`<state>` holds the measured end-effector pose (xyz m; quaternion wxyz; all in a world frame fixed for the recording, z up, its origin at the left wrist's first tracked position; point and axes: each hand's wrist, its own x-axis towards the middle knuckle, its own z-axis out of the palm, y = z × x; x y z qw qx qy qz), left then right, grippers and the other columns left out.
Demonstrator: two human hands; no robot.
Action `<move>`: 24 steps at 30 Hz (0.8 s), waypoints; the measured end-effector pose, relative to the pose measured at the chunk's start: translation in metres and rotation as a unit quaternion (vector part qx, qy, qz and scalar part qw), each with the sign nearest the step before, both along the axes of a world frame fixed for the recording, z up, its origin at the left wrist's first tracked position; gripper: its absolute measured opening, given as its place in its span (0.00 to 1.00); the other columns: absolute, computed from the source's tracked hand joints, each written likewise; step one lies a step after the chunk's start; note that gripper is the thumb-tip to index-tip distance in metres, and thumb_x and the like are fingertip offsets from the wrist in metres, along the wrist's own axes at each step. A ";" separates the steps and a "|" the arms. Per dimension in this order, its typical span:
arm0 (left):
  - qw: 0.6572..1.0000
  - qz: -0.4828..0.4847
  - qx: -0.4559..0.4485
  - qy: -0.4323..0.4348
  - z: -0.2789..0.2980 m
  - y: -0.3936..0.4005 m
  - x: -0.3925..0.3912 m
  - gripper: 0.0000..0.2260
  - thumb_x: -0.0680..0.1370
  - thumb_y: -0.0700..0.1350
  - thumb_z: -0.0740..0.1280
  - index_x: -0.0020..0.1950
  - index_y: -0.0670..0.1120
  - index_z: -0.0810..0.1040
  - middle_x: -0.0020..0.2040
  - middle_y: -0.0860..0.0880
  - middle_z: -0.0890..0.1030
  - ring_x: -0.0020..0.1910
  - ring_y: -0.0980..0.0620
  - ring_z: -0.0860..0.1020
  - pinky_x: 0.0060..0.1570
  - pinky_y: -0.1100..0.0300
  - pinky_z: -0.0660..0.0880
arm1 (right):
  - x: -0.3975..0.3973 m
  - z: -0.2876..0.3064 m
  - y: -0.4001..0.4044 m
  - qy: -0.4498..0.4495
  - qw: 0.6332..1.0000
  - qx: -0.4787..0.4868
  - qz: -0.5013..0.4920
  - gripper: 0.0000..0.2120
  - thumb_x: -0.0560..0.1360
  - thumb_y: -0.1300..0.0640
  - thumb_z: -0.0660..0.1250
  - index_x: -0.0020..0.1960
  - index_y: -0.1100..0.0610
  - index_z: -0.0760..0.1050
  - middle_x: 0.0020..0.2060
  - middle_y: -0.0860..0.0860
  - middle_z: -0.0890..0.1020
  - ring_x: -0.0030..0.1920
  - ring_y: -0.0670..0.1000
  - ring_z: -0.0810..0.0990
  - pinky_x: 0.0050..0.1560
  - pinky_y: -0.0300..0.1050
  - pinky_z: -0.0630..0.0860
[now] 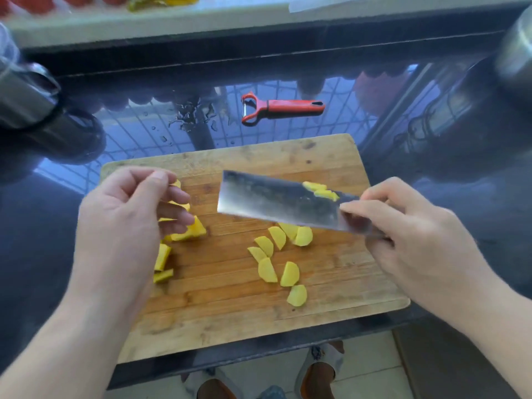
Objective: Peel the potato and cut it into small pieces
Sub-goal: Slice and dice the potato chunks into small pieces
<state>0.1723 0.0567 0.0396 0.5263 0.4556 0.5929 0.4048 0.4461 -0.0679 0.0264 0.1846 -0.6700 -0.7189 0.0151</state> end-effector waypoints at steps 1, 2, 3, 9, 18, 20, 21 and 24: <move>0.999 -0.023 0.024 0.004 0.004 0.002 0.004 0.10 0.84 0.40 0.62 0.46 0.48 0.81 0.36 0.49 0.83 0.33 0.50 0.80 0.31 0.64 0.77 | 0.002 -0.005 -0.003 -0.034 0.999 0.017 0.002 0.12 0.71 0.71 0.65 0.48 0.59 0.81 0.46 0.52 0.78 0.30 0.56 0.73 0.27 0.47 0.73; 0.997 -0.064 0.040 0.023 0.008 0.002 0.010 0.11 0.84 0.39 0.63 0.47 0.49 0.81 0.37 0.50 0.84 0.34 0.51 0.80 0.34 0.63 0.78 | 0.001 -0.010 -0.004 -0.060 0.998 0.029 0.009 0.10 0.72 0.71 0.62 0.44 0.60 0.78 0.45 0.54 0.78 0.28 0.57 0.71 0.26 0.49 0.72; 0.989 -0.125 0.047 0.056 0.011 -0.001 0.017 0.12 0.84 0.38 0.63 0.47 0.50 0.83 0.39 0.51 0.85 0.36 0.53 0.81 0.37 0.62 0.78 | 0.000 -0.015 -0.006 -0.077 0.996 0.034 0.017 0.10 0.71 0.71 0.60 0.42 0.60 0.75 0.45 0.55 0.77 0.27 0.58 0.70 0.25 0.50 0.71; 0.802 -0.486 0.172 0.302 -0.004 -0.045 0.074 0.13 0.85 0.45 0.59 0.63 0.58 0.80 0.55 0.60 0.78 0.57 0.59 0.73 0.58 0.59 0.72 | -0.011 -0.033 -0.009 -0.094 0.993 0.066 0.033 0.11 0.71 0.74 0.62 0.39 0.59 0.70 0.43 0.56 0.76 0.29 0.55 0.62 0.29 0.47 0.61; 0.804 -0.431 0.227 0.342 -0.035 -0.006 0.106 0.19 0.83 0.37 0.60 0.72 0.47 0.77 0.68 0.50 0.76 0.69 0.50 0.70 0.70 0.58 0.66 | -0.002 -0.032 -0.028 -0.119 0.993 0.010 0.017 0.13 0.65 0.75 0.66 0.38 0.58 0.72 0.41 0.54 0.75 0.28 0.53 0.62 0.30 0.45 0.60; 0.872 -0.336 0.211 0.288 -0.020 -0.006 0.086 0.17 0.83 0.35 0.61 0.68 0.48 0.80 0.63 0.52 0.80 0.65 0.56 0.74 0.67 0.65 0.68 | -0.001 -0.023 -0.038 -0.081 0.996 -0.032 0.019 0.12 0.66 0.73 0.68 0.41 0.57 0.75 0.42 0.52 0.75 0.27 0.54 0.65 0.26 0.48 0.67; 0.900 -0.285 0.195 0.266 -0.012 -0.009 0.071 0.16 0.83 0.35 0.62 0.66 0.49 0.82 0.60 0.54 0.81 0.62 0.59 0.77 0.64 0.69 0.69 | -0.002 -0.016 -0.044 -0.056 0.997 -0.054 0.023 0.11 0.68 0.72 0.69 0.43 0.56 0.76 0.42 0.51 0.74 0.27 0.54 0.66 0.26 0.48 0.69; 0.950 -0.161 0.109 0.246 0.008 -0.024 0.020 0.15 0.84 0.38 0.62 0.57 0.55 0.84 0.54 0.61 0.83 0.49 0.62 0.80 0.48 0.73 0.73 | -0.012 0.008 -0.061 0.003 0.993 -0.108 0.055 0.04 0.78 0.62 0.66 0.48 0.54 0.78 0.42 0.47 0.74 0.28 0.52 0.68 0.26 0.47 0.71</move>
